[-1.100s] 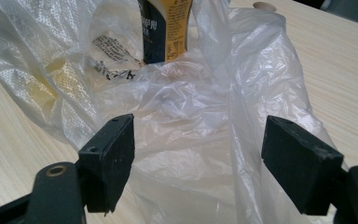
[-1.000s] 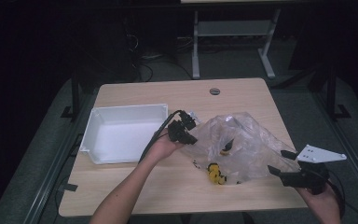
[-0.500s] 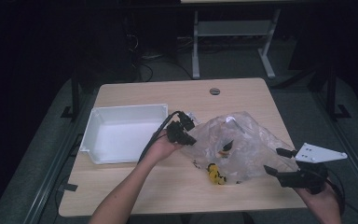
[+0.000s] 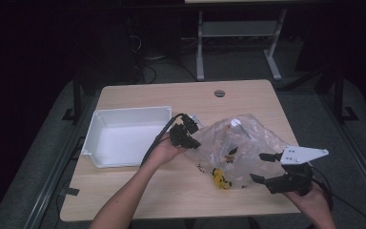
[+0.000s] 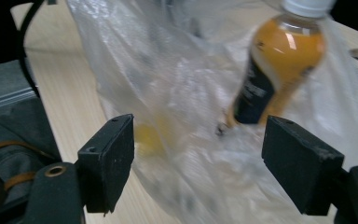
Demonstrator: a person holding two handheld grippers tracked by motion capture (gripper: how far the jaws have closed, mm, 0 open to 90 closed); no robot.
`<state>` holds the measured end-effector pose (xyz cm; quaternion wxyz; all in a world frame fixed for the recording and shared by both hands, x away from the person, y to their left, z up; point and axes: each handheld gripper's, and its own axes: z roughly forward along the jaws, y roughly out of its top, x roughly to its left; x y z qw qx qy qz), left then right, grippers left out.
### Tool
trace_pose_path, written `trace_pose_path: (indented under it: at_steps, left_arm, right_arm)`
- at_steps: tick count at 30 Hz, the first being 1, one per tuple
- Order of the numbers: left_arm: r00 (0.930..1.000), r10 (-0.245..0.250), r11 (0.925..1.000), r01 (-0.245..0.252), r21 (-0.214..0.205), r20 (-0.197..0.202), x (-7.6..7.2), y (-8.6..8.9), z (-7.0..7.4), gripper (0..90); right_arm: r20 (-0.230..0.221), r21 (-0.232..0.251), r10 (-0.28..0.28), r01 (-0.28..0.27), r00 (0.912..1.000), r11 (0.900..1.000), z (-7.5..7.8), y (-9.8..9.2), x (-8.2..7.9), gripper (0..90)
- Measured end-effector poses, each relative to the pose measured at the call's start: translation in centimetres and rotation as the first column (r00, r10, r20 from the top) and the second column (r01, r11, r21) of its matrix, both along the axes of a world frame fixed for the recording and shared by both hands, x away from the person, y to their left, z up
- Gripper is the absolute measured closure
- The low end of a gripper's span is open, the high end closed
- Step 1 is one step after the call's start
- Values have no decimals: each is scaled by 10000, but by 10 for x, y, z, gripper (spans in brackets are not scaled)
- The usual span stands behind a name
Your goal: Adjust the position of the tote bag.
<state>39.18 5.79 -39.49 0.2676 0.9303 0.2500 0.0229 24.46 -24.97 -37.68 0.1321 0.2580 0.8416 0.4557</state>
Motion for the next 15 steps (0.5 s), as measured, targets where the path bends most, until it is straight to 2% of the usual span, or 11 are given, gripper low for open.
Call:
trace_pose_path:
  at_steps: [4, 6, 8, 10, 12, 15]
  left_arm:
    - [10000, -4, 10000, 4, -37, 14, -1, 0, 0, 887]
    - [10000, -23, 10000, 23, -78, 14, -1, 1, 1, 873]
    - [10000, -40, 10000, 40, -68, 50, -1, 1, 1, 869]
    - [10000, -18, 9999, 18, -121, 2, -1, 2, 2, 856]
    - [10000, -52, 9999, 53, -130, 49, -2, 3, 4, 841]
    - [9999, 3, 9995, 1, -310, 133, -4, 5, 7, 809]
  right_arm:
    - [-159, -92, 410, -412, 9990, 9991, -4, 14, 4, 249]
    - [-274, 26, 663, -662, 9974, 9978, -6, 22, 7, 260]
    - [-232, 122, 812, -810, 9964, 9966, -6, 30, 9, 351]
    - [-204, 243, 972, -967, 9951, 9950, -6, 36, 12, 519]
    - [-151, 140, 1063, -1061, 9942, 9943, -7, 43, 16, 620]
    - [-400, 60, 1236, -1235, 9915, 9923, -11, 51, 25, 744]
